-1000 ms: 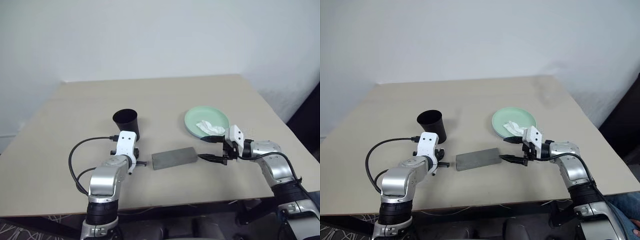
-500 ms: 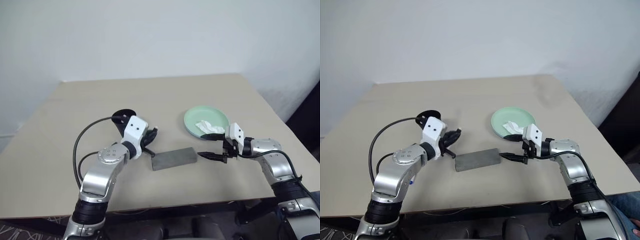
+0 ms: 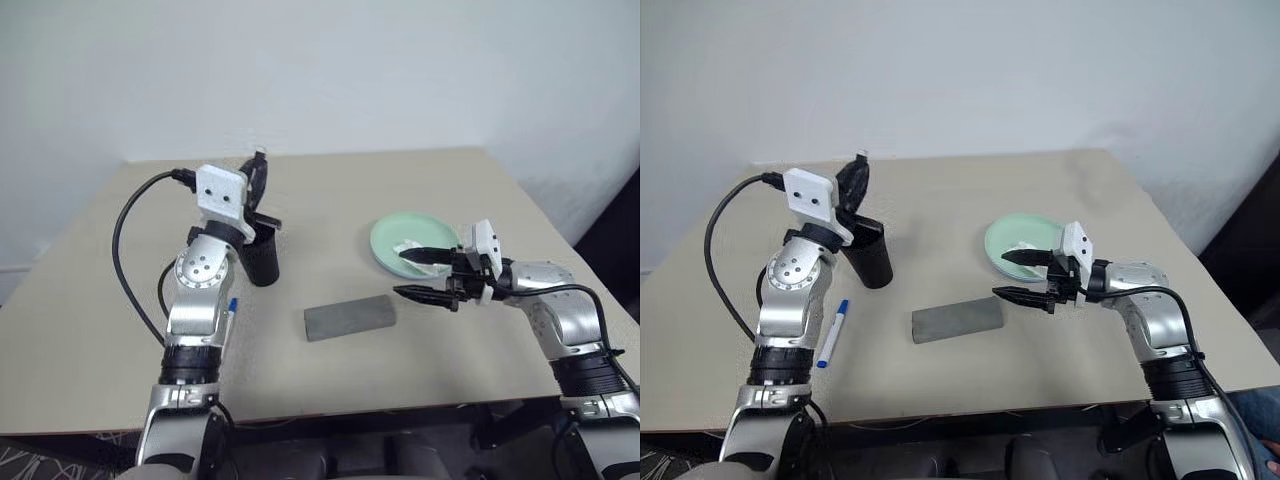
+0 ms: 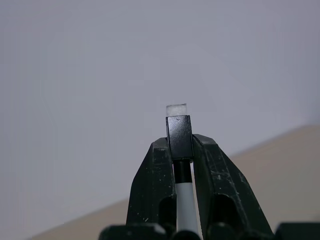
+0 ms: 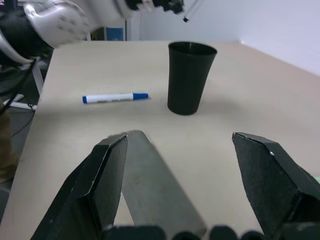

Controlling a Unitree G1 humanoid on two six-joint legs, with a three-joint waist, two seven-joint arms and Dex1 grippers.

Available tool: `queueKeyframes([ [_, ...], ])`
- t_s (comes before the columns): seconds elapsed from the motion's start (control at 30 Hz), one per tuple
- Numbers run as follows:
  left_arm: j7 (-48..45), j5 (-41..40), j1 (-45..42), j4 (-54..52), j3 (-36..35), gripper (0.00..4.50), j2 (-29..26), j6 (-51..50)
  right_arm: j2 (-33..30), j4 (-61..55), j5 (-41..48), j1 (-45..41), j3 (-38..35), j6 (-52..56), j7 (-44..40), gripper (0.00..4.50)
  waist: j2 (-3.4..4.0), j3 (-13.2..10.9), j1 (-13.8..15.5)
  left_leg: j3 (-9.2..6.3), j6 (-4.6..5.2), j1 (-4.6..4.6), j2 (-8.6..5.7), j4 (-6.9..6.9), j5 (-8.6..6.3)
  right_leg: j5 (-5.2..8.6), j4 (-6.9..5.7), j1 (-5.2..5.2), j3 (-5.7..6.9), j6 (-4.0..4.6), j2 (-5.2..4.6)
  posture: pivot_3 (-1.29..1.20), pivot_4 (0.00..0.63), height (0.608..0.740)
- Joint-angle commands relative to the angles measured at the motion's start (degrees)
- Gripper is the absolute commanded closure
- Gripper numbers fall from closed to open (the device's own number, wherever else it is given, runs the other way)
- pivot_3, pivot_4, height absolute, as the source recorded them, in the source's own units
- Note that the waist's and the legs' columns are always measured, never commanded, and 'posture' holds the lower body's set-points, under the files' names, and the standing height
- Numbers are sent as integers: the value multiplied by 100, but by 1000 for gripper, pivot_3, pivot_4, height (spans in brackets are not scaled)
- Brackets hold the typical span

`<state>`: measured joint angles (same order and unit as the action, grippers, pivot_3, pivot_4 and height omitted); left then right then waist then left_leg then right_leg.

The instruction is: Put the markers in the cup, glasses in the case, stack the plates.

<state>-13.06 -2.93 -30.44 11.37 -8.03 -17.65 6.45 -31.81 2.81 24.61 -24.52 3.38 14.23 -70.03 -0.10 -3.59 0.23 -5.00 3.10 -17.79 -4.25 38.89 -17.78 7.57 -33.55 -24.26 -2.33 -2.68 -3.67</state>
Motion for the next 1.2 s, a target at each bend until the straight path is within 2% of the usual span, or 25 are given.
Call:
queueKeyframes([
  [0.03, 139, 160, -260, 455, -73, 4404, -136, 643, -76, -248, 79, -38, -171, -10, 87, 880, -1, 0, 1, 1, 2, 0, 0, 0, -2, 0, 0, 0, 0, 0, -1, 0, 0, 740],
  [0.2, 168, 186, -356, 983, -51, 4404, -172, 950, -111, -276, 83, 44, -196, -37, 154, 880, -1, 1, 1, 1, 7, -2, -5, 1, -7, -1, 1, -2, 1, 1, -5, 0, 0, 740],
  [0.43, 197, 144, -447, 1337, -21, 2062, -61, 1244, -131, -242, 73, 92, -216, -83, 175, 880, -2, 1, 1, 0, 11, -5, -5, 1, -12, -2, 6, -3, 3, 0, -7, 0, 0, 740],
  [0.67, 155, 75, -403, 1277, -26, 2062, -43, 1209, -112, -119, 36, 49, -194, -160, 163, 880, -3, 1, -1, 2, 12, -5, -4, 1, -13, -2, 5, -4, 3, 0, -6, 0, 0, 740],
  [0.83, 15, -173, -101, 546, -108, 2062, -132, 517, -77, -108, 24, 64, -166, -208, 175, 880, -3, 1, -3, 1, 12, -6, -4, 3, -13, -2, 4, -4, 4, 0, -6, 0, 0, 740],
  [0.93, 108, -296, 147, -193, -235, 2062, -246, -456, -76, -67, 21, 66, -164, -242, 161, 880, -3, 1, -4, 3, 12, -5, -2, 3, -18, -2, 4, -7, 3, 0, -5, 0, 0, 740],
  [1.03, 246, -771, 580, -1541, -613, 2062, -480, -2208, -81, -10, 2, 79, -144, -281, 130, 880, -4, 0, -26, 4, 11, -5, 1, 2, -20, -1, 0, -13, 3, 0, -3, 0, 0, 740],
  [1.2, 65, -1358, 1255, -3002, -1172, 2062, -1210, -4498, -56, 130, -12, 2, -61, -298, 23, 880, -4, -2, -27, 2, 7, -5, 7, 0, -25, 0, -4, -18, 8, 1, 0, 0, 0, 740],
])
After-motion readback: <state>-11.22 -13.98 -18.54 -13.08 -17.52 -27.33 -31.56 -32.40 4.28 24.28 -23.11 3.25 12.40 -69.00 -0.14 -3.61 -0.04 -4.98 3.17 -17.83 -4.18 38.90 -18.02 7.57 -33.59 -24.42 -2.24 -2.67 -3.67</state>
